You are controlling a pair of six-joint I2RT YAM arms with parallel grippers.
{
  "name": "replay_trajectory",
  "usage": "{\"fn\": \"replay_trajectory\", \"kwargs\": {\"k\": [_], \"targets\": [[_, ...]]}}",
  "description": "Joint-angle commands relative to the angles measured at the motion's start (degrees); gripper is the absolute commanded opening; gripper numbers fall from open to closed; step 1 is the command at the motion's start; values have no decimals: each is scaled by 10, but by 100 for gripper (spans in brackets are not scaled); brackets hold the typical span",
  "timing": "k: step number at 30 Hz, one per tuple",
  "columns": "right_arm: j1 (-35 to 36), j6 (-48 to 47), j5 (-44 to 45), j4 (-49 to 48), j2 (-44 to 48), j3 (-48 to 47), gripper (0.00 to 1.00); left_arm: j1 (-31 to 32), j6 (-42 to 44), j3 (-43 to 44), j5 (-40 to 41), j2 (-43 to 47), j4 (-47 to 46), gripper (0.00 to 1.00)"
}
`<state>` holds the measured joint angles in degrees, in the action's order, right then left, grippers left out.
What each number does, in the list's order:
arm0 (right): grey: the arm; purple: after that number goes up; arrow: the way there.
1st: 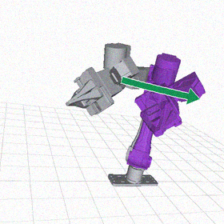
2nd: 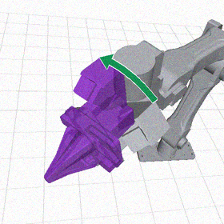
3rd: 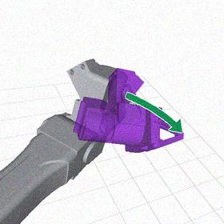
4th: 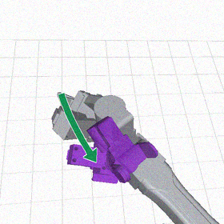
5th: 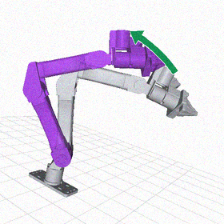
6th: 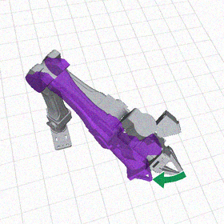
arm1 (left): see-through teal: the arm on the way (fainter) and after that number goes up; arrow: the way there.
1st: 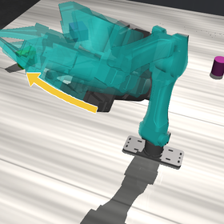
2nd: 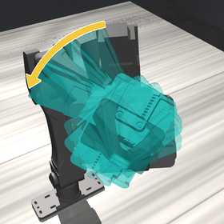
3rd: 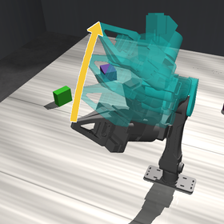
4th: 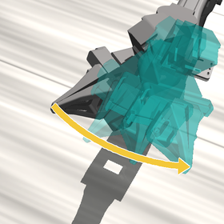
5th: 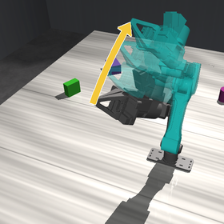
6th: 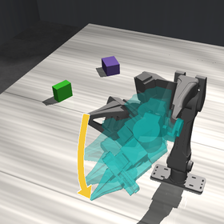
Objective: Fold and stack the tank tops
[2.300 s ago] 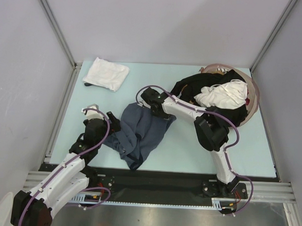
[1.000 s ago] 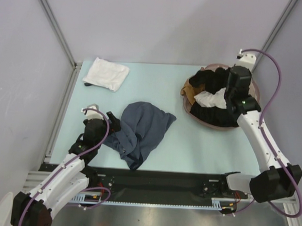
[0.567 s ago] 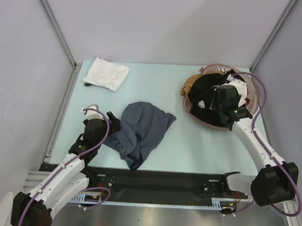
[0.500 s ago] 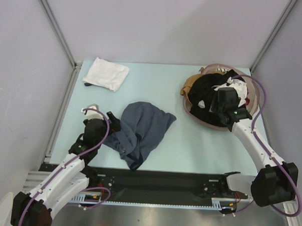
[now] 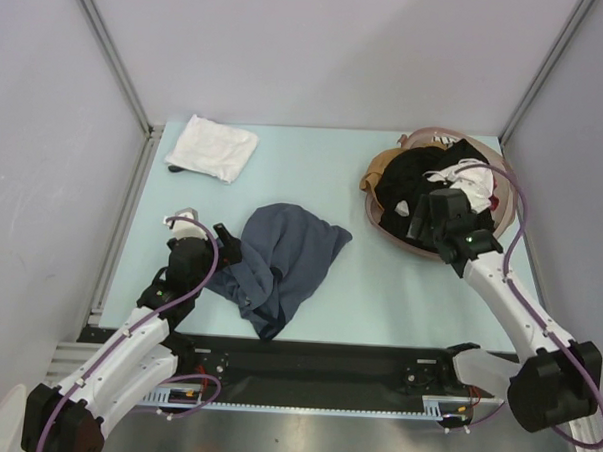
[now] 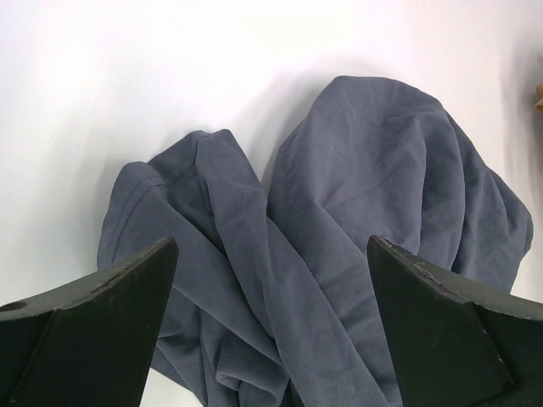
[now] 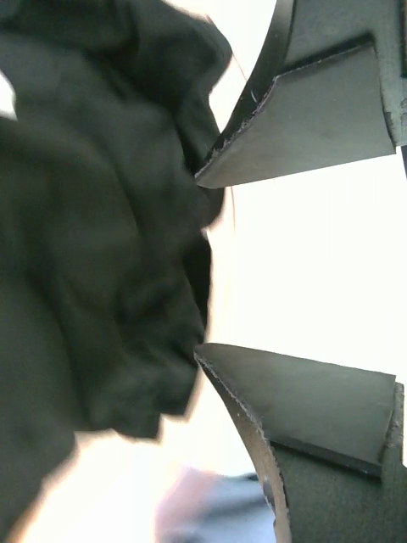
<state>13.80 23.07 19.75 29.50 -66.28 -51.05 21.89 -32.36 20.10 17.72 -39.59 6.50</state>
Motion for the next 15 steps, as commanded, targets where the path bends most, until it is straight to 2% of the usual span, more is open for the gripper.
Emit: {"fn": "replay_trajectory", "kwargs": {"k": [1, 2, 3, 6, 11, 15], "targets": [[73, -44, 0, 15, 33, -13, 79, 3, 15, 9, -8, 4, -24, 100], [84, -87, -16, 6, 52, -8, 78, 3, 15, 10, -8, 5, -25, 100], [90, -103, -84, -10, 63, 11, 79, 3, 14, 9, -9, 5, -25, 100], [101, -140, -157, -71, 80, 34, 88, 3, 16, 8, -11, 6, -26, 100], [112, -200, -104, -90, 5, 0, 82, 3, 14, 7, -10, 7, -25, 100], [121, -261, -144, -93, -53, -26, 79, 3, 17, 6, -10, 8, -27, 100]]}}
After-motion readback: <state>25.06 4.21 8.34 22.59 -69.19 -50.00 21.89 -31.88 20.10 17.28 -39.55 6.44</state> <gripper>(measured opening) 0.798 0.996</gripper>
